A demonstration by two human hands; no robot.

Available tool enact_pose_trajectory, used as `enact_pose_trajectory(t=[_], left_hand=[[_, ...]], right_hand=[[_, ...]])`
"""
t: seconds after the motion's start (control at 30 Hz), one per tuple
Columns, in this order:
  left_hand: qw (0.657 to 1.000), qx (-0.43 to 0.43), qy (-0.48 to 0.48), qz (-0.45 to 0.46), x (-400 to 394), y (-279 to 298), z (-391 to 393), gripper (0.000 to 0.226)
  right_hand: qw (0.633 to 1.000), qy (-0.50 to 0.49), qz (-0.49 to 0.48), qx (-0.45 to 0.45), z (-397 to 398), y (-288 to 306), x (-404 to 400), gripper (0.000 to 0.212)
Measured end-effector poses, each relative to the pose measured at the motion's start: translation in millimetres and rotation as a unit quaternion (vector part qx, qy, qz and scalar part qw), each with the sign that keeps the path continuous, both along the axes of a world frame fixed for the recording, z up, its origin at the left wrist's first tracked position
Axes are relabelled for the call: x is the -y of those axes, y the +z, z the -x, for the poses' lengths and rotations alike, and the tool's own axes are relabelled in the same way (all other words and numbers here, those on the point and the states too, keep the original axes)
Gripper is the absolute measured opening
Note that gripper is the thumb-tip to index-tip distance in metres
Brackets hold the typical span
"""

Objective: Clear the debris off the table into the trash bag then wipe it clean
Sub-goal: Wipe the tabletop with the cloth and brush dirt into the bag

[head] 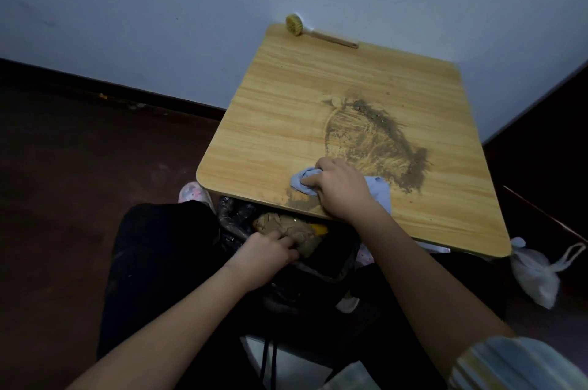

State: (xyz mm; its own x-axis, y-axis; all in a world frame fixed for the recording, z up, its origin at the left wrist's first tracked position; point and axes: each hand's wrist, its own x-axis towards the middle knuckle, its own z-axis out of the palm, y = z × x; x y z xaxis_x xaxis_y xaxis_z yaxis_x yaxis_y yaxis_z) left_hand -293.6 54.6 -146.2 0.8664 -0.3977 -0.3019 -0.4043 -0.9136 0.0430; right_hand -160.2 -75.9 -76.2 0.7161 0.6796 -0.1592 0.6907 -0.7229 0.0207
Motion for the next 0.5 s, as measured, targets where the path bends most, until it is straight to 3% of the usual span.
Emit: enact_pose_trajectory(t=[0.5], left_hand=[[1.000,0.007,-0.001,0.006,3.1,4.2,-1.1,0.035]], right_hand=[[1.000,0.022,-0.017,0.007,9.6,-0.7,7.7,0.033]])
